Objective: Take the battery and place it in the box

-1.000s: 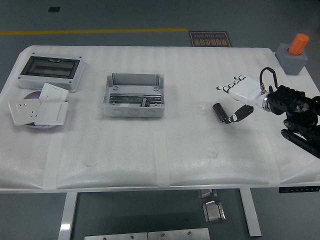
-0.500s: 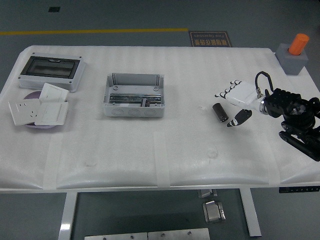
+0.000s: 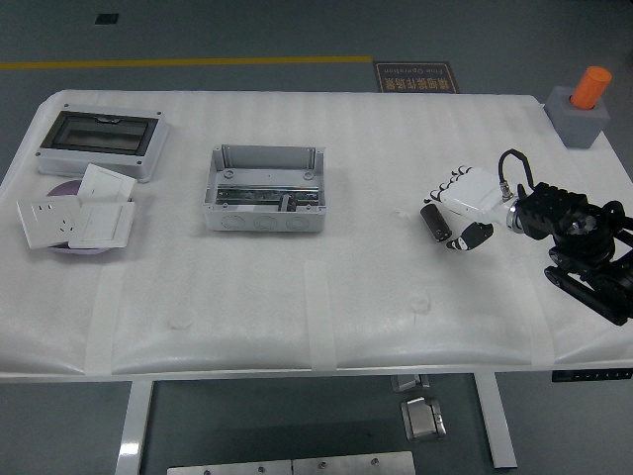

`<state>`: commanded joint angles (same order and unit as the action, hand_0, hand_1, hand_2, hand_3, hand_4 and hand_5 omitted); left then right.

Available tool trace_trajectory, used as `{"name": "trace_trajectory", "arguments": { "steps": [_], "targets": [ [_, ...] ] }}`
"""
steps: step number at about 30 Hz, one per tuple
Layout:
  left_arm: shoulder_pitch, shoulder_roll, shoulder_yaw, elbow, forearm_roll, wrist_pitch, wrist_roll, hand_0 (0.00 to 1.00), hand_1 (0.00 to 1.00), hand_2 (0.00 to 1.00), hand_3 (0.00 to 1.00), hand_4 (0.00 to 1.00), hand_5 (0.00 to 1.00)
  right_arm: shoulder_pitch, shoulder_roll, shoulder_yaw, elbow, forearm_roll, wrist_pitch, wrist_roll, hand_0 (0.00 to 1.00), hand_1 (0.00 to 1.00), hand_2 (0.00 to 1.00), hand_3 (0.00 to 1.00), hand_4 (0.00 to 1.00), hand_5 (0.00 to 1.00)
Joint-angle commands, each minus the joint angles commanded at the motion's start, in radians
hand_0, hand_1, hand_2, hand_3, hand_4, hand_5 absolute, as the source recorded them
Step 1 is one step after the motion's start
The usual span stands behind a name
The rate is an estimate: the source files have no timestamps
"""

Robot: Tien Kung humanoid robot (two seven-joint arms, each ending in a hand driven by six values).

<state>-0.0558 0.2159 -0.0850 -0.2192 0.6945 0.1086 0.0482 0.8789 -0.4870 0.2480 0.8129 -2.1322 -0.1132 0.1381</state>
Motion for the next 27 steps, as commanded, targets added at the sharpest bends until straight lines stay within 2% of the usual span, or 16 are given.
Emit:
{"name": "trace_trajectory", "arguments": {
  "steps": [1,11,18,19,24,25,27],
  "targets": [
    [-0.001,0.0,0.001,-0.001,0.001,0.0,0.0,0.596,0.619,0.443,0.614,0.473,0.541,-0.001,0.003,0.001,-0.003,0.0,0.001,0.001,0.877,0.747,0.793,0.829,0.715,0.326],
    [-0.007,0.001,0.0,-0.002,0.013,0.0,-0.002,0.595,0.619,0.443,0.613,0.473,0.542,-0.007,0.014,0.012,-0.014,0.001,0.003,0.007,0.87,0.743,0.794,0.828,0.713,0.334],
    [-0.008,-0.003,-0.001,-0.002,0.016,0.0,-0.002,0.595,0.619,0.443,0.613,0.472,0.544,-0.003,0.018,-0.002,-0.001,0.048,-0.033,-0.001,0.872,0.74,0.793,0.822,0.704,0.322],
    [-0.008,-0.003,-0.001,-0.002,0.016,0.0,-0.001,0.595,0.619,0.443,0.613,0.471,0.544,-0.003,0.017,-0.007,0.002,0.059,-0.04,-0.004,0.858,0.728,0.72,0.74,0.655,0.306],
    [-0.008,-0.005,-0.003,-0.001,0.015,0.0,0.0,0.595,0.619,0.443,0.613,0.471,0.544,0.0,0.006,-0.065,0.026,0.137,-0.112,-0.044,0.858,0.728,0.72,0.74,0.655,0.306],
    [-0.007,-0.005,-0.003,-0.001,0.015,0.0,0.0,0.595,0.619,0.443,0.613,0.472,0.545,0.0,0.001,-0.085,0.036,0.159,-0.134,-0.058,0.82,0.632,0.491,0.575,0.418,0.257],
    [-0.005,-0.006,-0.004,-0.001,0.015,0.0,0.0,0.595,0.619,0.443,0.613,0.472,0.545,0.001,-0.014,-0.127,0.063,0.203,-0.184,-0.089,0.82,0.632,0.491,0.575,0.418,0.257]
  ]
}}
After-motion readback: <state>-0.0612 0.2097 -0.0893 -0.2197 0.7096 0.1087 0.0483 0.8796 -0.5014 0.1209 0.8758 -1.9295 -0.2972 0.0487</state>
